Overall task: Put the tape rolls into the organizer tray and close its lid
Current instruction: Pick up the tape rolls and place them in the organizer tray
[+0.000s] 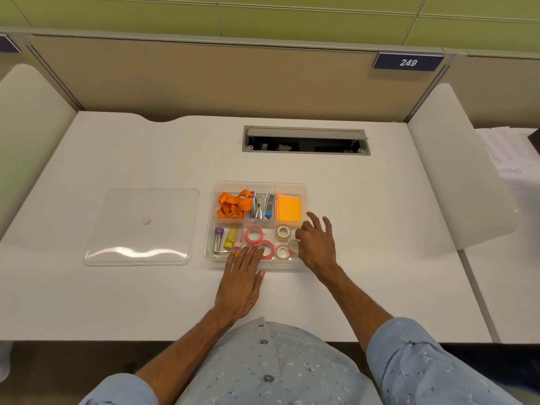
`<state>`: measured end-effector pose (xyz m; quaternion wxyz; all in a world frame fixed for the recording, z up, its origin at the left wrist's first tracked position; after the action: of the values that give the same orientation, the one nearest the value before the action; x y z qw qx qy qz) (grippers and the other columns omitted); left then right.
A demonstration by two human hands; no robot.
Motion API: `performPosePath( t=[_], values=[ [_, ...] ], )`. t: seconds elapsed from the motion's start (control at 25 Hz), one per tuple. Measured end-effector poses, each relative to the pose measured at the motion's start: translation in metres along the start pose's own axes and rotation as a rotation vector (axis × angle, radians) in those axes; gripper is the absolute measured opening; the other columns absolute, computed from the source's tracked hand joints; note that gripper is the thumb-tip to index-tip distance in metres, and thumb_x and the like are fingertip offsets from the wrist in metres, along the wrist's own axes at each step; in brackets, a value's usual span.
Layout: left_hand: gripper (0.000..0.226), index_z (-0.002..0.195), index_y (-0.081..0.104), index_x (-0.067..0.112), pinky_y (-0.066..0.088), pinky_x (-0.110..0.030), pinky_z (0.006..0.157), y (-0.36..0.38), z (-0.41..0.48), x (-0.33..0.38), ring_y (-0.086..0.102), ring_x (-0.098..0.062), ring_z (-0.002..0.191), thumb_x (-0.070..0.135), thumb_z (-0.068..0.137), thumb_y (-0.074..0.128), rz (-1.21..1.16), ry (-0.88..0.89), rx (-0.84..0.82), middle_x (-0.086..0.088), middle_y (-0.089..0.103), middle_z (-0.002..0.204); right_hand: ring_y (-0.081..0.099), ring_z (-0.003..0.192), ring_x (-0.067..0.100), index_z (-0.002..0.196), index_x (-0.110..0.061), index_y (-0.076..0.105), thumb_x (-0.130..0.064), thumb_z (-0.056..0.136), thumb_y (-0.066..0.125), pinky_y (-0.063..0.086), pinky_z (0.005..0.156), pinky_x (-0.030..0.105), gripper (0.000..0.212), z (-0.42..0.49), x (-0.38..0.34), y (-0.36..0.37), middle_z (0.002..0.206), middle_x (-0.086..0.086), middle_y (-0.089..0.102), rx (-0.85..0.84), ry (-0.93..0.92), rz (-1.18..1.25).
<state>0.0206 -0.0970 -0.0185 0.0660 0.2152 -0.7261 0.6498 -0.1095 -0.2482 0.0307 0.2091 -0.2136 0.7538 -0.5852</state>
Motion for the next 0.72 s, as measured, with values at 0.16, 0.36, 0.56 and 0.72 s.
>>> performPosePath(
  t=[0.16,0.36,0.56,0.72],
  values=[
    [0.06,0.166,0.024,0.025,0.012,-0.052,0.136,0.0,0.002,0.0,0.019,-0.024,0.164,0.045,0.111,0.038,-0.004,-0.013,0.004,-0.003,0.027,0.174,0.023,0.165,0.022,0.135,-0.025,0.072,-0.027,0.1,0.068,0.013,0.136,0.052,0.035,-0.003,-0.018,0.0,0.155,-0.003,0.058,0.017,-0.144,0.027],
    [0.061,0.166,0.023,0.025,0.012,-0.053,0.136,0.002,0.002,0.0,0.018,-0.024,0.164,0.046,0.111,0.038,0.001,-0.021,-0.005,-0.003,0.026,0.175,0.025,0.163,0.02,0.127,-0.027,0.078,-0.026,0.101,0.069,0.017,0.136,0.047,0.027,-0.008,-0.033,0.008,0.155,-0.005,0.054,-0.013,-0.242,0.058],
    [0.063,0.167,0.02,0.026,0.01,-0.053,0.136,0.004,0.003,0.0,0.014,-0.025,0.165,0.049,0.11,0.036,-0.004,-0.036,-0.028,-0.002,0.022,0.176,0.025,0.163,0.02,0.12,-0.024,0.081,-0.021,0.1,0.069,0.014,0.137,0.048,0.023,-0.01,-0.045,0.017,0.157,-0.003,0.053,-0.064,-0.281,0.067],
    [0.063,0.167,0.018,0.026,0.009,-0.053,0.136,0.005,0.002,-0.001,0.012,-0.025,0.165,0.05,0.111,0.035,0.015,-0.034,-0.033,-0.002,0.02,0.176,0.025,0.162,0.018,0.121,-0.025,0.081,-0.018,0.1,0.068,0.014,0.137,0.047,0.026,-0.009,-0.044,0.016,0.154,-0.005,0.055,-0.074,-0.267,0.109]
  ],
)
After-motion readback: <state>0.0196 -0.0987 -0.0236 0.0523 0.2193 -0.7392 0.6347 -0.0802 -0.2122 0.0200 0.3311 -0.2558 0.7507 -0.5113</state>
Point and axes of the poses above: each hand's wrist, its own z-axis towards the middle knuckle, its own y-axis out of the palm, x = y × z, the point moved 10 cm from there along z, towards the middle knuckle
